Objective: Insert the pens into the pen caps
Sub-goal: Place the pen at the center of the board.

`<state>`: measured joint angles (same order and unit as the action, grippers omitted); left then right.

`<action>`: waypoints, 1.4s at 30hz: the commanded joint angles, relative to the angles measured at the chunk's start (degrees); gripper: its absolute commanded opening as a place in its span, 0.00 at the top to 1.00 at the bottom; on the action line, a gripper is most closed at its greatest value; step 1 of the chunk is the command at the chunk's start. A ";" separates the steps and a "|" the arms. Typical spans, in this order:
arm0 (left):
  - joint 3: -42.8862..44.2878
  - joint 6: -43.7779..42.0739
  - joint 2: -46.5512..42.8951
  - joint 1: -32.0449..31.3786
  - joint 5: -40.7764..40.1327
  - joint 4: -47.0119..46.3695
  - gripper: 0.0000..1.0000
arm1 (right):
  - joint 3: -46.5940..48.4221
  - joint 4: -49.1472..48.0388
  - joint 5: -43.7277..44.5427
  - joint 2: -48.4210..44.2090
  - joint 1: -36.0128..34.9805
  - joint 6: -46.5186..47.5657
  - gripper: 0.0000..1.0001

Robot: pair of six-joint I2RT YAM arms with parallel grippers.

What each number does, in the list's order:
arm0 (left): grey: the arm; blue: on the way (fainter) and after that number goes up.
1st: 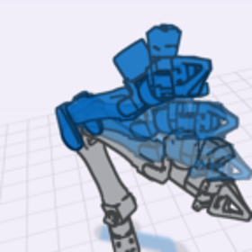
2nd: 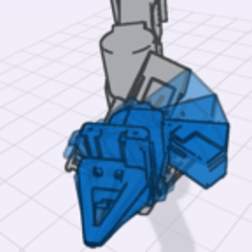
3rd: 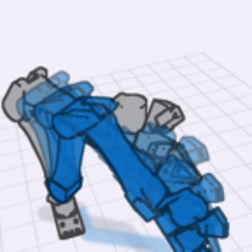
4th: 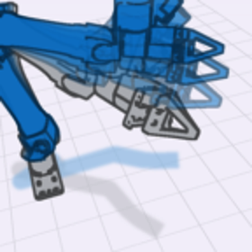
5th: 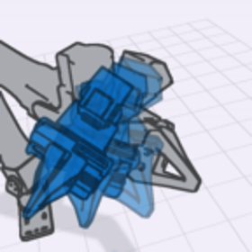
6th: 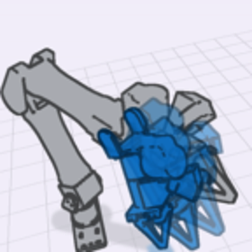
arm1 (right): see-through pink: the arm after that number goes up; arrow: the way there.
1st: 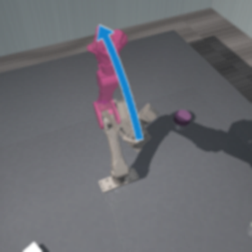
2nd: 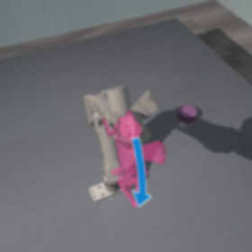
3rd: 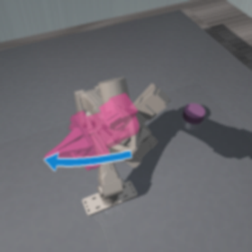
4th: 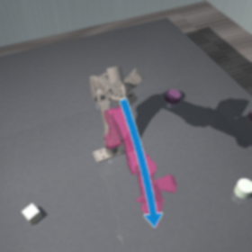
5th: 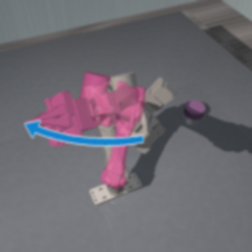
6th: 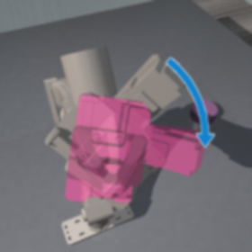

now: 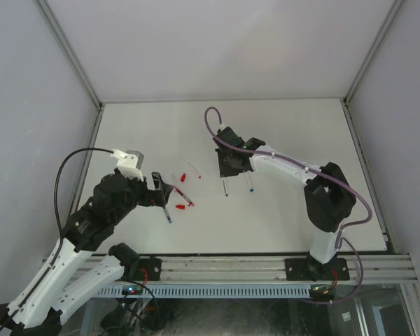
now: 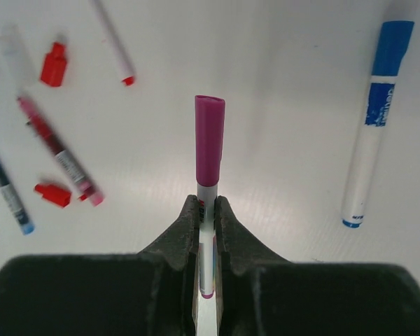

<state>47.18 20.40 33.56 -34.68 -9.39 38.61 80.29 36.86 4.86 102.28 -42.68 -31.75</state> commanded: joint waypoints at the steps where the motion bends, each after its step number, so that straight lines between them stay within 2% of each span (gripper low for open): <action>1: 1.11 -2.45 -1.76 0.30 -2.82 0.12 0.00 | 4.71 3.95 3.09 3.76 2.34 -0.63 1.00; 13: -1.93 -2.79 -1.99 0.26 -2.65 -1.09 0.00 | 14.35 11.45 6.85 15.30 4.96 2.00 0.98; 19: -2.36 -2.83 -1.50 0.31 -2.57 -1.11 0.00 | 15.08 11.44 6.25 17.74 6.35 2.94 0.94; 36: -2.41 -2.58 -0.61 0.39 -2.01 -1.25 0.00 | 15.18 9.54 2.33 20.85 7.17 6.87 0.78; 42: -2.29 -2.57 -0.15 0.40 -1.97 -1.17 0.00 | 14.15 8.53 2.12 17.66 7.08 6.87 0.74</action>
<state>45.80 18.83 33.08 -34.63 -11.79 39.57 93.49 47.20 7.31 122.85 -35.92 -25.87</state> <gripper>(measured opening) 0.998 0.247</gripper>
